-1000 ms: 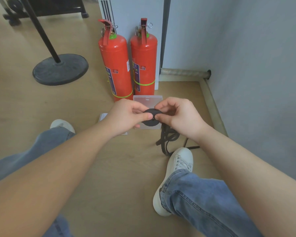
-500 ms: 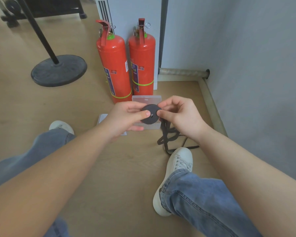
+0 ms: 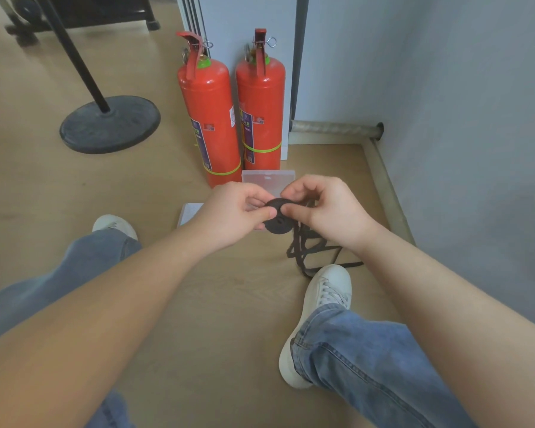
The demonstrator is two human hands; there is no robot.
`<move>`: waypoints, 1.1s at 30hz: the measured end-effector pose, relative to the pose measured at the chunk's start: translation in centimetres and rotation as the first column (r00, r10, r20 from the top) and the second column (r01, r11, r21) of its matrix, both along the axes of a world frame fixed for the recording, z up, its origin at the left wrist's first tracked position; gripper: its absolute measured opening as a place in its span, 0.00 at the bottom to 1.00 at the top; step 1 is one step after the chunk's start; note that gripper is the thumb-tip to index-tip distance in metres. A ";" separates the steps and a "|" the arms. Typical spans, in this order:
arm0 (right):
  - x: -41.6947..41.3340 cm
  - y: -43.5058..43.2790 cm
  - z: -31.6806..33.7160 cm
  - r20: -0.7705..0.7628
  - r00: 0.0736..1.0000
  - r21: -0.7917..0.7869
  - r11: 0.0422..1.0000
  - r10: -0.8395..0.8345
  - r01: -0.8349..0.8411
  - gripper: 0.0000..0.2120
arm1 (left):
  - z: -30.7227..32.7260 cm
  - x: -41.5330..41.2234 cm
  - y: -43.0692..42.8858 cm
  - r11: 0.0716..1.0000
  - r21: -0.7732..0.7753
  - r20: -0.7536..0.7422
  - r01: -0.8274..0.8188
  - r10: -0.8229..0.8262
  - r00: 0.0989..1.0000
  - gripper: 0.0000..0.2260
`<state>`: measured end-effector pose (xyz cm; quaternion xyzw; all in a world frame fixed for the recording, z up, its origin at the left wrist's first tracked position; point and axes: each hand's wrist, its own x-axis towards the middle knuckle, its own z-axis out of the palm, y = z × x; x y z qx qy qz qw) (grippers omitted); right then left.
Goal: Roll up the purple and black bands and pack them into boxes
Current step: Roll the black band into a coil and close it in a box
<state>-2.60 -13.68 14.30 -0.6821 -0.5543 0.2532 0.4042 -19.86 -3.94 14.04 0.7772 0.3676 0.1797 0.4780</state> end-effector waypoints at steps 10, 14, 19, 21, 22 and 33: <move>1.5 0.0 -0.3 -0.035 0.999 -0.030 1.000 -0.007 0.006 0.09 | -0.8 0.7 -1.0 0.946 -0.295 0.170 -0.135 0.191 0.967 0.05; 1.3 -0.1 -0.5 -0.073 0.997 0.004 1.000 -0.025 0.025 0.12 | -0.8 0.6 -0.9 0.934 -0.341 0.167 -0.106 0.172 0.971 0.07; 0.5 -0.1 -0.5 0.117 0.988 -0.040 0.995 0.097 -0.093 0.09 | 0.3 0.1 -0.4 0.989 -0.146 -0.049 -0.003 -0.004 0.999 0.10; 0.1 -0.1 -0.5 0.136 0.983 -0.050 0.992 0.125 -0.119 0.09 | 0.3 -0.1 -0.2 0.995 -0.094 -0.116 0.013 -0.023 0.993 0.10; -0.1 -0.1 -0.6 0.132 0.985 -0.042 0.993 0.113 -0.108 0.09 | 0.3 -0.1 -0.1 0.996 -0.085 -0.116 0.010 -0.019 0.993 0.10; 1.0 -0.1 -0.3 -0.270 0.960 -0.127 0.991 -0.076 0.042 0.10 | -0.4 0.2 -0.5 0.933 -0.344 0.185 -0.102 0.174 0.967 0.05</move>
